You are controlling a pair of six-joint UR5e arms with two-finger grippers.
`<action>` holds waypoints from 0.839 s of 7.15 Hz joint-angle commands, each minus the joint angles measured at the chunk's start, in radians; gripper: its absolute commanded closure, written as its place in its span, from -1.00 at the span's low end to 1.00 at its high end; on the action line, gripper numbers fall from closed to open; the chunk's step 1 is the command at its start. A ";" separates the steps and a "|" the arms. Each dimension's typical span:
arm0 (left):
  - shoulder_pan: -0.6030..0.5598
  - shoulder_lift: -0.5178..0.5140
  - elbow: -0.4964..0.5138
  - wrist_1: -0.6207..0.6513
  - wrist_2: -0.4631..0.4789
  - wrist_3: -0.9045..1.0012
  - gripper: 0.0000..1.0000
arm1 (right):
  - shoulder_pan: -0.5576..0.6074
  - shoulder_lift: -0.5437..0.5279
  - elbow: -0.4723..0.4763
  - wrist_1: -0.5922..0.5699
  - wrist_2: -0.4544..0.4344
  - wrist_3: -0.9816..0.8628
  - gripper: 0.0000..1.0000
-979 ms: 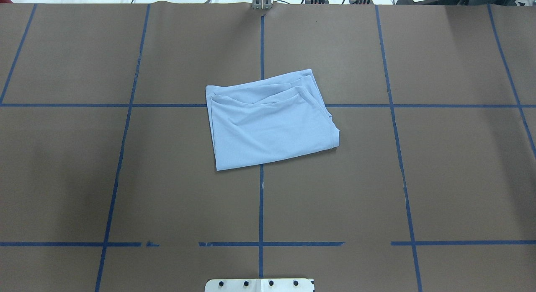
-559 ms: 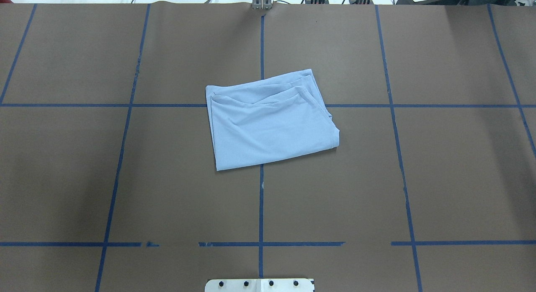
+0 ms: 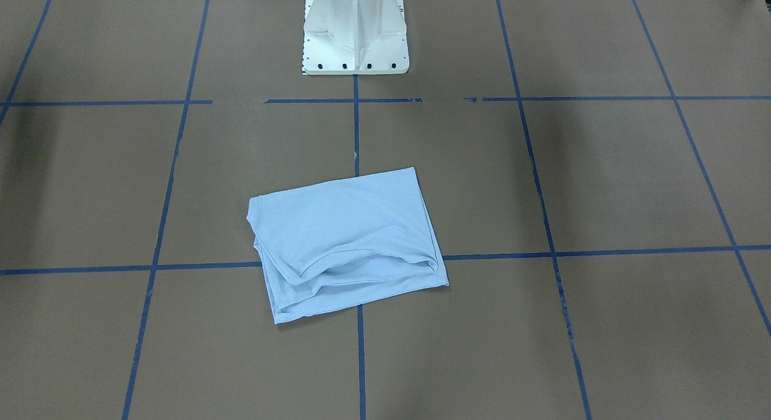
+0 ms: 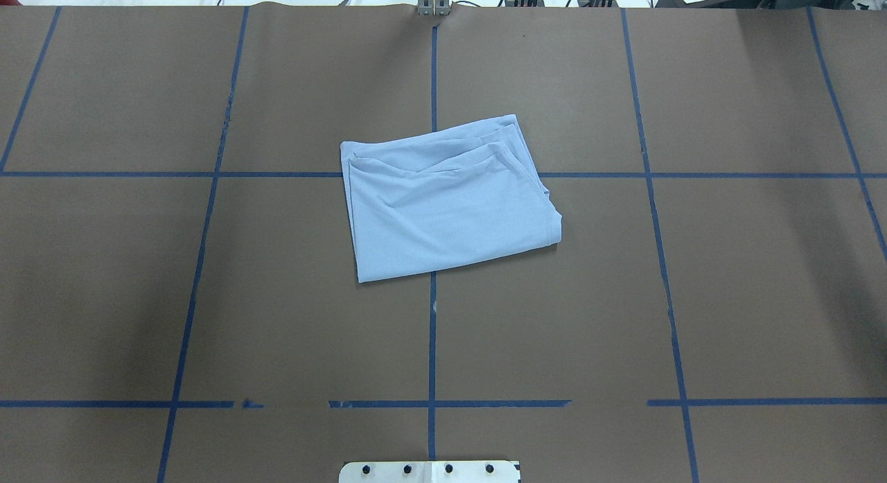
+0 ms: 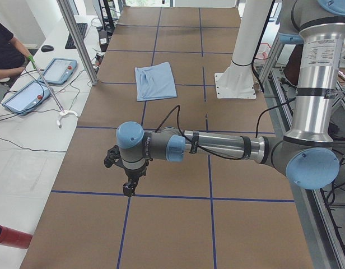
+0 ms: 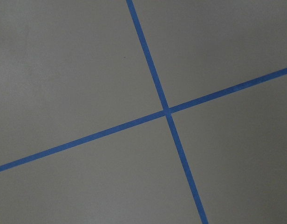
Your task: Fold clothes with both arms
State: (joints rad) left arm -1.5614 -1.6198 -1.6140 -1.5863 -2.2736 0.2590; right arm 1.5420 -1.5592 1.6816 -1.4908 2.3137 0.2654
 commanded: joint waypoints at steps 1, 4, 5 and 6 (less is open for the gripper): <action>-0.002 0.009 -0.007 0.000 -0.001 -0.010 -1.00 | -0.003 -0.004 -0.006 0.001 -0.034 -0.059 -1.00; -0.002 0.009 -0.007 0.000 0.000 -0.144 -1.00 | -0.014 -0.004 -0.017 0.001 -0.037 -0.060 -1.00; -0.002 0.003 -0.007 0.003 0.000 -0.141 -1.00 | -0.023 0.001 -0.031 0.003 -0.043 -0.061 -1.00; -0.002 0.008 -0.007 0.006 0.000 -0.115 -1.00 | -0.026 0.007 -0.039 -0.005 -0.037 -0.064 -1.00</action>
State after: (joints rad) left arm -1.5631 -1.6132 -1.6209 -1.5831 -2.2736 0.1259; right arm 1.5221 -1.5587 1.6544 -1.4901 2.2742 0.2035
